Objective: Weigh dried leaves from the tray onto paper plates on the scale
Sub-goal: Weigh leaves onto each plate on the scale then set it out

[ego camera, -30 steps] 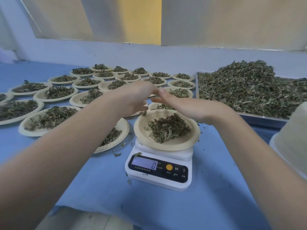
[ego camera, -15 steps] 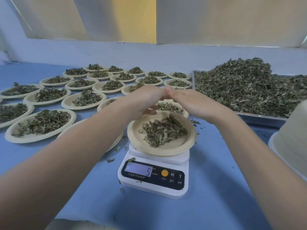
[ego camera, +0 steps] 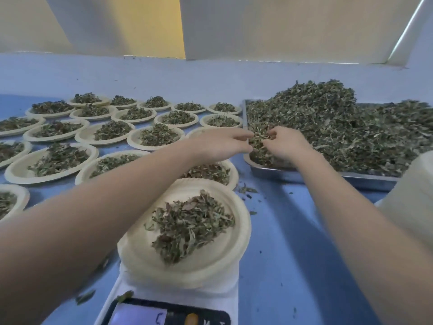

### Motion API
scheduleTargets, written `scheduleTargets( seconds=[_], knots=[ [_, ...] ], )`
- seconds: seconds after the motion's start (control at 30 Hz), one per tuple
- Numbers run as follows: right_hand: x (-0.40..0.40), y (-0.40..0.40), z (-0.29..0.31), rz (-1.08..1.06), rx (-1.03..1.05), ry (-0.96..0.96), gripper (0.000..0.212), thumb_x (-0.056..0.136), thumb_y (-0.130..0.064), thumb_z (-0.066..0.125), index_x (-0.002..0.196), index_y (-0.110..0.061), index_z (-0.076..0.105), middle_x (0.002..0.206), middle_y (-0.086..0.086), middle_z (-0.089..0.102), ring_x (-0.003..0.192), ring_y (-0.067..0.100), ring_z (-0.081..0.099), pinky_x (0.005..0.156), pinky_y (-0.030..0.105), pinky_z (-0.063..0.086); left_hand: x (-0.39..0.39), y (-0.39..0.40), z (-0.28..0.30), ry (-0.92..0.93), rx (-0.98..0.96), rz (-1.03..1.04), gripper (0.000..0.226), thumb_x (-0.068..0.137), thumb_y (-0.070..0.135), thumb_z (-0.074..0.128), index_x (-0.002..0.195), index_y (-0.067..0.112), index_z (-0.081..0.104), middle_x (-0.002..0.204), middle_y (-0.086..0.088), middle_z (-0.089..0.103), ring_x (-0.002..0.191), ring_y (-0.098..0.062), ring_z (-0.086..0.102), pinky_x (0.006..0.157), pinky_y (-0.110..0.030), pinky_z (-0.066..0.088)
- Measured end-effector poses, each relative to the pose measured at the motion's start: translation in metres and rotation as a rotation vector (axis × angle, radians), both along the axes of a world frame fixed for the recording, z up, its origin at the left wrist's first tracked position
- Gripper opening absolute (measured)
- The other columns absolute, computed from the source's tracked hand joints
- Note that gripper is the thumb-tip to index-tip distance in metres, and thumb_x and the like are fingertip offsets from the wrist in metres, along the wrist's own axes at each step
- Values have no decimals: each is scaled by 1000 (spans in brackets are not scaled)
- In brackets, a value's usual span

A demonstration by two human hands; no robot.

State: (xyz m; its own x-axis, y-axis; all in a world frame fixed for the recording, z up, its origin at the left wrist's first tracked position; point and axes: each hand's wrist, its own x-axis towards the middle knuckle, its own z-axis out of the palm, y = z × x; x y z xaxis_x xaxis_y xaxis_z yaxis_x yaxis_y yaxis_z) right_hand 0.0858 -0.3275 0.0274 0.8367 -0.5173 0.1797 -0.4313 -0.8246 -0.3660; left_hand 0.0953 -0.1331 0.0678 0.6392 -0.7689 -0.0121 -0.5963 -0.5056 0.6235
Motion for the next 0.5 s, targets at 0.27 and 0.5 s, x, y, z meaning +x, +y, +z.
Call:
scheduleTargets(
  seconds=[0.27, 0.5],
  knots=[
    [73, -36, -21, 164, -12, 373, 64, 97, -43, 43, 153, -25, 15, 160, 9, 6, 146, 31, 6, 117, 47, 14, 39, -44, 4, 71, 10, -54, 52, 96, 17, 48, 146, 21, 36, 153, 4, 31, 140, -13, 27, 98, -19, 19],
    [62, -23, 5, 299, -59, 397, 36, 97, -23, 39, 121, -8, 61, 127, 16, 58, 111, 33, 57, 96, 45, 47, 50, -42, -3, 107, -4, -47, 51, 94, 15, 51, 144, 25, 39, 149, 6, 39, 135, -11, 34, 99, -24, 26]
  ],
)
